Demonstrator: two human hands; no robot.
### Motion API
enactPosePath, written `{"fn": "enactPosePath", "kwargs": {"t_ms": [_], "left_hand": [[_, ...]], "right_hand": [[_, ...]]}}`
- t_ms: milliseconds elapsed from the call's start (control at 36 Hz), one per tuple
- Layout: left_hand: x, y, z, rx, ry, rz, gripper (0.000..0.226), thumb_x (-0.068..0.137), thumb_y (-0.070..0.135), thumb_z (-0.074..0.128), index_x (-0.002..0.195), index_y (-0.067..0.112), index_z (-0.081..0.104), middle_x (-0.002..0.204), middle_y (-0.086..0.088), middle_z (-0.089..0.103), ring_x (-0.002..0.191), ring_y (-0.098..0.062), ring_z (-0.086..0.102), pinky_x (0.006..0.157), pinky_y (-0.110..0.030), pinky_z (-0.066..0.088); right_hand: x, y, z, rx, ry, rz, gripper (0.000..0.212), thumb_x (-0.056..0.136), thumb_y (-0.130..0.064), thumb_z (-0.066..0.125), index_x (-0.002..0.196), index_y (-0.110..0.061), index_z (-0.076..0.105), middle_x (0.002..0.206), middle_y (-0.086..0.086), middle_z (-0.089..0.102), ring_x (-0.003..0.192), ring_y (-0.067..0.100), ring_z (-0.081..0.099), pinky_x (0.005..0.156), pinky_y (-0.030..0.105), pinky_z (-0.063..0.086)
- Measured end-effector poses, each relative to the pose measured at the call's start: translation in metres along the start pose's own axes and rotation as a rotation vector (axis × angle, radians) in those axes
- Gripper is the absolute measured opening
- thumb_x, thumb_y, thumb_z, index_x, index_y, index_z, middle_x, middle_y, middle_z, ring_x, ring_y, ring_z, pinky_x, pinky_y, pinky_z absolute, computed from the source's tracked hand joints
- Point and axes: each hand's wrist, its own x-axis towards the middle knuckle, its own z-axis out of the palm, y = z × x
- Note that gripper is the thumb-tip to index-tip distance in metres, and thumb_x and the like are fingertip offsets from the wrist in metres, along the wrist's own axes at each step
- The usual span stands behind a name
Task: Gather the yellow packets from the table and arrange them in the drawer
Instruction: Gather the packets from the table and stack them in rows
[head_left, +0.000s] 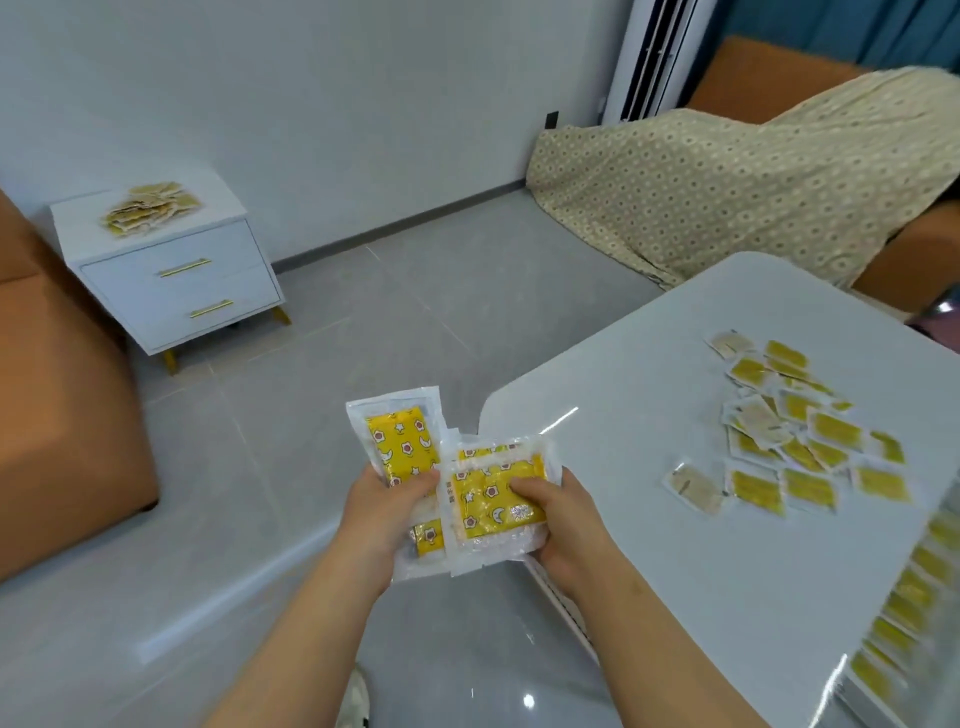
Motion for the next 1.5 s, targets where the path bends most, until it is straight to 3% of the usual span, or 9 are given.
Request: {"fn": "enactPosePath", "kwargs": {"t_ms": [167,306,389,639,917,1111,1250,1389,1500], "left_hand": [[-0.052,-0.050,0.078,0.016,-0.030,-0.053,0.016,0.086,0.003,0.060,0.099,0.012,0.064,0.092,-0.009,0.069,0.086,-0.028,0.065,0.073,-0.037,0.053],[-0.075,-0.066,0.128,0.023,-0.088,-0.064,0.011,0.091,0.011,0.056,0.095,0.018,0.063,0.089,-0.004,0.070,0.079,-0.023,0.066,0.056,-0.031,0.051],[-0.075,-0.071,0.153,0.046,-0.115,-0.060,0.009,0.092,0.016,0.058,0.095,0.021,0.064,0.095,-0.003,0.070,0.090,-0.026,0.066,0.068,-0.037,0.052],[-0.076,-0.082,0.246,0.139,-0.209,-0.069,0.009,0.088,0.017,0.064,0.095,0.023,0.064,0.101,-0.004,0.070,0.100,-0.030,0.063,0.094,-0.058,0.045],[-0.078,-0.119,0.396,0.133,-0.220,-0.036,0.018,0.084,0.000,0.064,0.091,0.016,0.063,0.087,-0.005,0.071,0.076,-0.021,0.067,0.059,-0.031,0.053],[-0.101,-0.164,0.490,0.088,-0.081,-0.088,0.019,0.083,0.002,0.065,0.099,0.013,0.065,0.102,-0.011,0.071,0.093,-0.029,0.067,0.084,-0.042,0.053],[-0.110,-0.181,0.533,0.045,-0.028,-0.111,0.020,0.083,0.003,0.066,0.101,0.013,0.064,0.101,-0.010,0.071,0.091,-0.028,0.068,0.077,-0.038,0.055],[-0.107,-0.193,0.568,0.057,-0.076,-0.118,0.019,0.084,0.003,0.065,0.096,0.017,0.064,0.101,-0.007,0.071,0.092,-0.026,0.068,0.080,-0.038,0.054],[-0.104,-0.210,0.604,0.085,-0.086,-0.141,0.022,0.082,0.003,0.067,0.101,0.014,0.065,0.103,-0.008,0.071,0.094,-0.025,0.067,0.085,-0.039,0.053]], "right_hand": [[-0.039,0.005,-0.102,0.042,0.031,0.005,0.028,0.085,0.003,0.055,0.108,-0.014,0.059,0.097,0.014,0.070,0.079,0.029,0.067,0.070,0.041,0.054],[-0.054,0.001,-0.155,0.104,0.035,0.010,0.026,0.087,0.004,0.053,0.105,-0.014,0.058,0.093,0.012,0.069,0.074,0.026,0.068,0.064,0.038,0.056],[-0.055,-0.006,-0.180,0.138,0.057,0.010,0.025,0.088,0.005,0.053,0.103,-0.014,0.058,0.091,0.012,0.070,0.070,0.024,0.068,0.055,0.032,0.055],[-0.045,-0.039,-0.268,0.177,0.136,-0.026,0.028,0.088,0.001,0.055,0.110,-0.015,0.057,0.095,0.011,0.069,0.079,0.026,0.067,0.070,0.039,0.055],[-0.009,-0.089,-0.417,0.135,0.122,-0.014,0.027,0.087,0.003,0.055,0.101,-0.020,0.058,0.088,0.009,0.069,0.075,0.026,0.066,0.073,0.042,0.054],[0.016,-0.118,-0.519,-0.029,0.054,0.058,0.032,0.084,-0.003,0.063,0.112,-0.017,0.057,0.099,0.014,0.068,0.093,0.032,0.066,0.088,0.053,0.050],[0.023,-0.132,-0.560,-0.012,0.016,0.110,0.037,0.084,0.003,0.061,0.118,-0.011,0.054,0.106,0.022,0.066,0.089,0.035,0.067,0.076,0.048,0.056],[0.033,-0.140,-0.600,-0.058,0.023,0.113,0.037,0.083,-0.002,0.066,0.116,-0.018,0.056,0.108,0.016,0.067,0.102,0.037,0.064,0.090,0.059,0.049],[0.040,-0.149,-0.638,-0.049,0.033,0.144,0.031,0.085,0.002,0.061,0.108,-0.019,0.056,0.096,0.013,0.068,0.083,0.031,0.067,0.074,0.047,0.056]]}}
